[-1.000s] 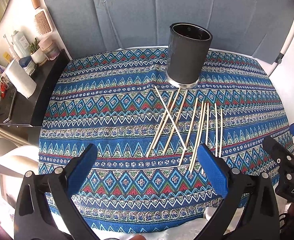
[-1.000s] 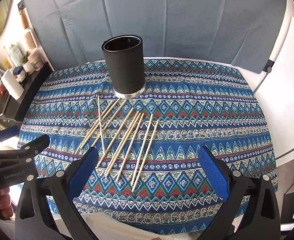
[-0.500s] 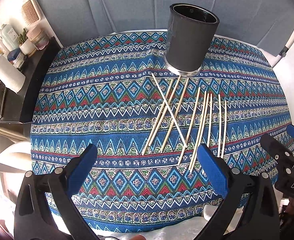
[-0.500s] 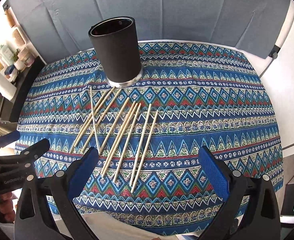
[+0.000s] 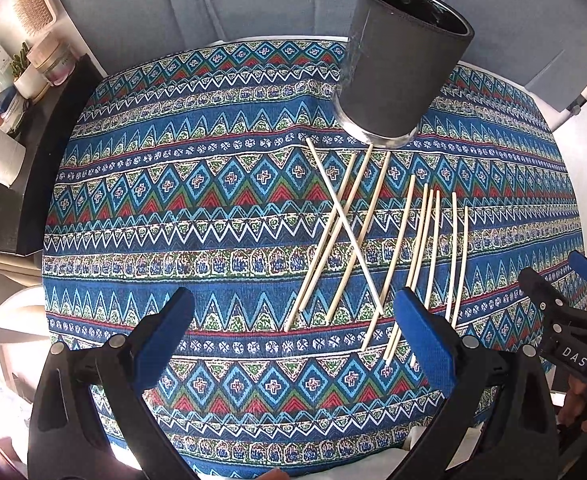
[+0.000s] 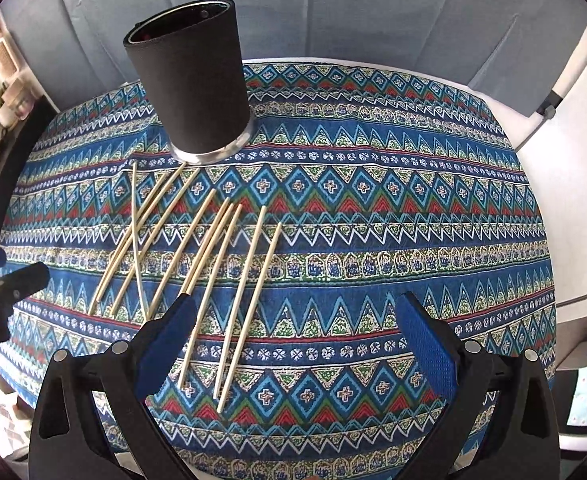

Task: Organize utensils
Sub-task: 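Lower the right gripper onto one wooden stick and close on it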

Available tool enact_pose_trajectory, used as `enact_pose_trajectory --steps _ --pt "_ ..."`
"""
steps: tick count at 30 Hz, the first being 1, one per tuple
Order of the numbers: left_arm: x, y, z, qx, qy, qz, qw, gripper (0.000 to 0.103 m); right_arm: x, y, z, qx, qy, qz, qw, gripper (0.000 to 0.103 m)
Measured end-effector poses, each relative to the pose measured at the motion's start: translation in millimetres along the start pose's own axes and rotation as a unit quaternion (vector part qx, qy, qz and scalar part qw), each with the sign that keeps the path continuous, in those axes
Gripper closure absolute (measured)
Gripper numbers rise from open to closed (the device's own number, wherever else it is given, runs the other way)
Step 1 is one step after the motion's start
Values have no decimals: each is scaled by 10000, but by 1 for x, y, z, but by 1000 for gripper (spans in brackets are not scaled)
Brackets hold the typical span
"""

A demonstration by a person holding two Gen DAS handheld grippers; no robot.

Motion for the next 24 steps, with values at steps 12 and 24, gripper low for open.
enact_pose_trajectory --steps 12,24 --pt "-2 49 24 -422 37 190 9989 6 17 62 -8 -340 -38 -324 9989 8" --pt "-1 90 61 -620 -3 380 9974 6 16 95 -12 -674 64 -289 9973 8"
Point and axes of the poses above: each gripper's, at about its wrist camera, not at the fingertips, and y roughly the way its jaws point, x to its right, z to its top, the point moved 9 cm from there along y, roughly the way its jaws point, and after that the axes turned 1 degree about x, right-handed, at the moved point
